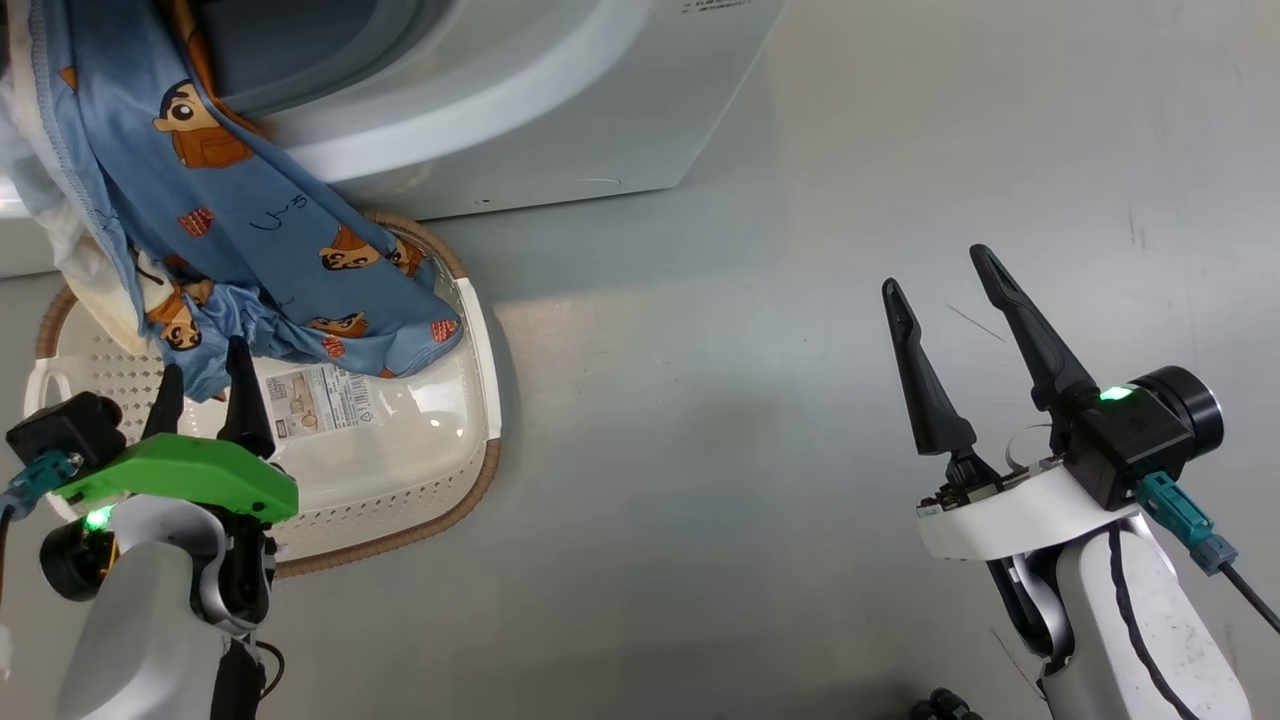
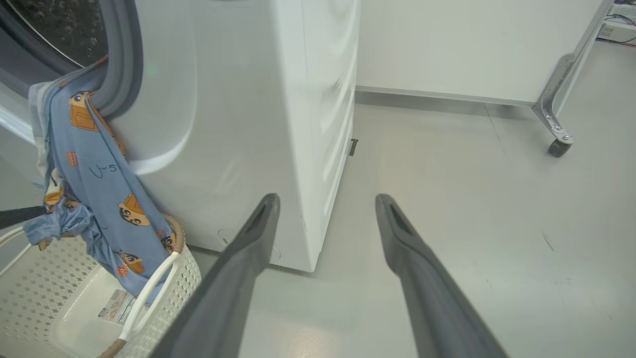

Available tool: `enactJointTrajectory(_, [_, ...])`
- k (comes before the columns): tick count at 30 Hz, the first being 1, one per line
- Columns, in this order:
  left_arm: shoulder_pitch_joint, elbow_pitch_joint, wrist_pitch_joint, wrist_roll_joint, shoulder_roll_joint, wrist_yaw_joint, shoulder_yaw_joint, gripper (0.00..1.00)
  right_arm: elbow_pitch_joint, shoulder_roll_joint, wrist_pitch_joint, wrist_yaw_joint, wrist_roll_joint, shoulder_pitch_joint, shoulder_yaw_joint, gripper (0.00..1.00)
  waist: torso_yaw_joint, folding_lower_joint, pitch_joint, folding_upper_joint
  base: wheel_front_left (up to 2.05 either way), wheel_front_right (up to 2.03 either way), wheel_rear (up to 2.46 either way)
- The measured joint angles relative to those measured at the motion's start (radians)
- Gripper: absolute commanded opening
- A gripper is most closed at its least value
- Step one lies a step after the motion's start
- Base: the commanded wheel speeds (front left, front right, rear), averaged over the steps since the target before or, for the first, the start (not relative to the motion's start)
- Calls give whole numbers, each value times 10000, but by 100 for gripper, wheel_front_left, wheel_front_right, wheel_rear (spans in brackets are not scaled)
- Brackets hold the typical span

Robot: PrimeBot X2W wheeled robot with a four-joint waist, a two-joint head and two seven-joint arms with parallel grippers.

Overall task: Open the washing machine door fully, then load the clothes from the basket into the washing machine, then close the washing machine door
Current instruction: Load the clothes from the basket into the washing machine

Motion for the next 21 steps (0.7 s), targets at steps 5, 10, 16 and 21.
enactJointTrajectory(5, [-339, 230, 12, -128, 35, -8, -17, 100, -84, 0, 0, 0, -21, -3, -21, 100, -76, 0, 224, 0, 0, 0, 0])
enactJointTrajectory(10, [-688, 499, 10, -171, 240, -10, -27, 100, -196, 0, 0, 0, -104, -13, -33, 100, -148, 1, 457, 0, 0, 0, 0])
enactJointTrajectory(16, [-917, 825, 8, -215, 391, -12, -31, 100, -265, 0, 0, 0, -176, -20, -94, 100, -235, 1, 707, 0, 0, 0, 0])
enactJointTrajectory(21, [-1283, 880, 8, -313, 474, -12, -291, 100, -309, 0, 0, 0, -228, -23, -104, 100, -291, 1, 888, 0, 0, 0, 0])
